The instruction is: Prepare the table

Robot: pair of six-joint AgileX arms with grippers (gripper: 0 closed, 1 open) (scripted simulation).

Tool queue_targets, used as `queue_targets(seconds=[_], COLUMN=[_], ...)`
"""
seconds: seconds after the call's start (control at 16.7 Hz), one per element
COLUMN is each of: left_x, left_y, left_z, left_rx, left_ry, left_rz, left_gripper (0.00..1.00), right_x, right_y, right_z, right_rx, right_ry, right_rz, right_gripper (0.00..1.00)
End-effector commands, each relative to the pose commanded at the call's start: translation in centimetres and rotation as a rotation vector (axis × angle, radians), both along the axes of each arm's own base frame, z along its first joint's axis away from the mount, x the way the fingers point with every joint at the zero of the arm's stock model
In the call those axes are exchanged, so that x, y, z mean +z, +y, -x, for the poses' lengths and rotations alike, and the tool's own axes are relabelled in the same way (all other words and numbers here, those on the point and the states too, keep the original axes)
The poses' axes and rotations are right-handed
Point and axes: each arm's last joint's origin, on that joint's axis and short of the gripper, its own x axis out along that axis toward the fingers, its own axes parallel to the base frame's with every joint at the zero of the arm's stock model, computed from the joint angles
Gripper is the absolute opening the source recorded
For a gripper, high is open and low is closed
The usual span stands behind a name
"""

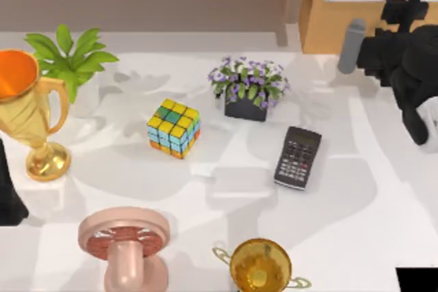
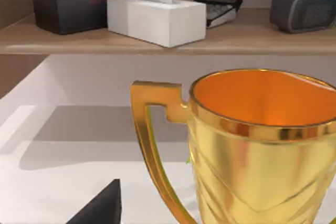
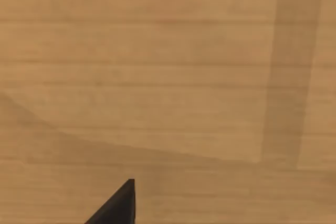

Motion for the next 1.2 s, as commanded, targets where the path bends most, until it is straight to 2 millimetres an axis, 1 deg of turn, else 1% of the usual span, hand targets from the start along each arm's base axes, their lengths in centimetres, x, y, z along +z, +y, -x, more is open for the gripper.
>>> queue_targets(seconds=[0.12, 0.18, 0.42, 0.66, 0.96, 1.08, 1.2], left_x=[0.0, 0.0, 0.0, 0.0, 0.0, 0.0, 0.0], left_y=[0.0, 0.0, 0.0, 0.0, 0.0, 0.0, 0.0], left_z=[0.0, 0.0, 0.0, 0.0, 0.0, 0.0, 0.0], left_rx=[0.000, 0.000, 0.000, 0.000, 0.000, 0.000, 0.000], left_ry=[0.000, 0.000, 0.000, 0.000, 0.000, 0.000, 0.000], left_rz=[0.000, 0.000, 0.000, 0.000, 0.000, 0.000, 0.000], left_gripper=[1.00, 1.00, 1.00, 1.00, 1.00, 1.00, 1.00], right_x=[0.0, -1.4, -0.2, 0.4, -0.7, -1.3, -1.4], right_y=[0.0, 0.1, -0.3, -0.3, 0.1, 0.1, 0.1], right_z=[0.0, 0.9, 1.2, 2.6, 4.4, 4.8, 4.9], right_rx=[0.000, 0.004, -0.005, 0.002, 0.006, 0.004, 0.004], right_ry=[0.000, 0.055, 0.022, 0.010, 0.035, 0.052, 0.055], right_rz=[0.000, 0.001, -0.013, -0.027, -0.008, 0.000, 0.001], right_gripper=[1.00, 1.00, 1.00, 1.00, 1.00, 1.00, 1.00])
